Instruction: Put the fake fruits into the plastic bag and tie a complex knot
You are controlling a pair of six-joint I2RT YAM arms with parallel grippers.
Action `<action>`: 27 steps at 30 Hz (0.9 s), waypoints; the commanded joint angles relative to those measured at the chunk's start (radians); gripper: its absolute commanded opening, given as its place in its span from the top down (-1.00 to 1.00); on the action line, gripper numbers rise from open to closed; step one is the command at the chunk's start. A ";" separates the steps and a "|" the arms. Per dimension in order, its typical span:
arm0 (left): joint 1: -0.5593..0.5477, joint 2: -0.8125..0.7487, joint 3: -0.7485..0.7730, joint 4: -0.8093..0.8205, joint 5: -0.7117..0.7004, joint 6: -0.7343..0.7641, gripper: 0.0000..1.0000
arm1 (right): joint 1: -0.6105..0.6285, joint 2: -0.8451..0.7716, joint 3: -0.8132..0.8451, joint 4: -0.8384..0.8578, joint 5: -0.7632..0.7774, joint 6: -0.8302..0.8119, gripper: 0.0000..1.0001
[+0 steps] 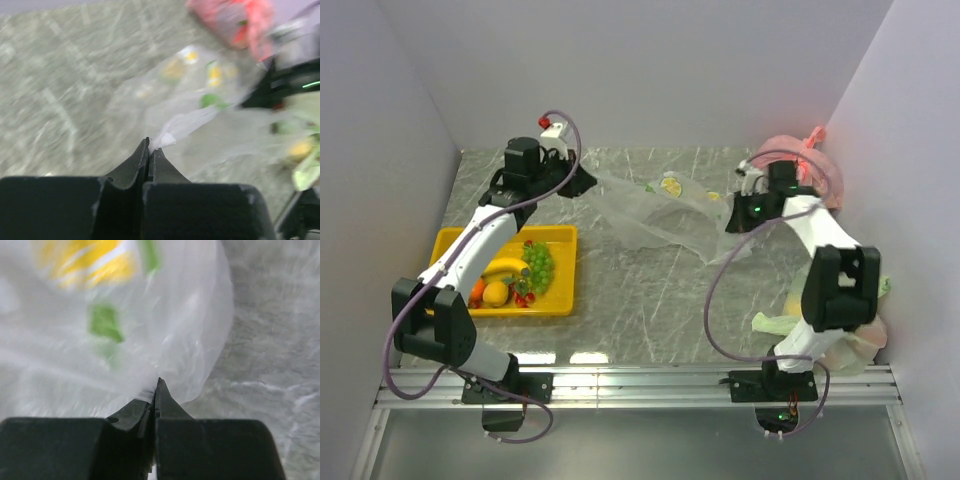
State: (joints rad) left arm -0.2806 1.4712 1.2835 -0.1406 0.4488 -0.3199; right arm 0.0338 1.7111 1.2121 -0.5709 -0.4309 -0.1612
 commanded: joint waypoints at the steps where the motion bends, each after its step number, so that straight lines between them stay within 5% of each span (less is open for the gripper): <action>1: 0.075 -0.005 -0.036 0.021 0.002 0.146 0.99 | -0.104 -0.151 0.087 -0.242 -0.426 -0.252 1.00; 8: 0.083 0.142 0.000 -0.002 -0.062 0.176 0.99 | -0.107 -0.174 0.155 -0.697 -0.646 -0.593 1.00; 14: 0.093 0.223 0.042 0.030 0.089 0.162 0.99 | -0.074 -0.232 0.130 -0.706 -0.743 -0.600 1.00; 19: 0.093 0.278 0.152 -0.048 0.267 0.153 0.20 | -0.045 -0.315 0.019 -0.304 -0.600 -0.133 1.00; 24: 0.098 0.157 0.142 -0.138 0.310 0.199 -0.58 | 0.009 -0.350 -0.049 -0.115 -0.476 0.017 1.00; 27: 0.116 0.066 0.114 -0.214 0.285 0.225 -0.68 | 0.029 -0.370 -0.094 -0.072 -0.430 0.080 1.00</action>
State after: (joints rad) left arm -0.1833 1.6691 1.3811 -0.2848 0.6949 -0.1394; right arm 0.0360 1.3769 1.1488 -0.7753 -0.9344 -0.2176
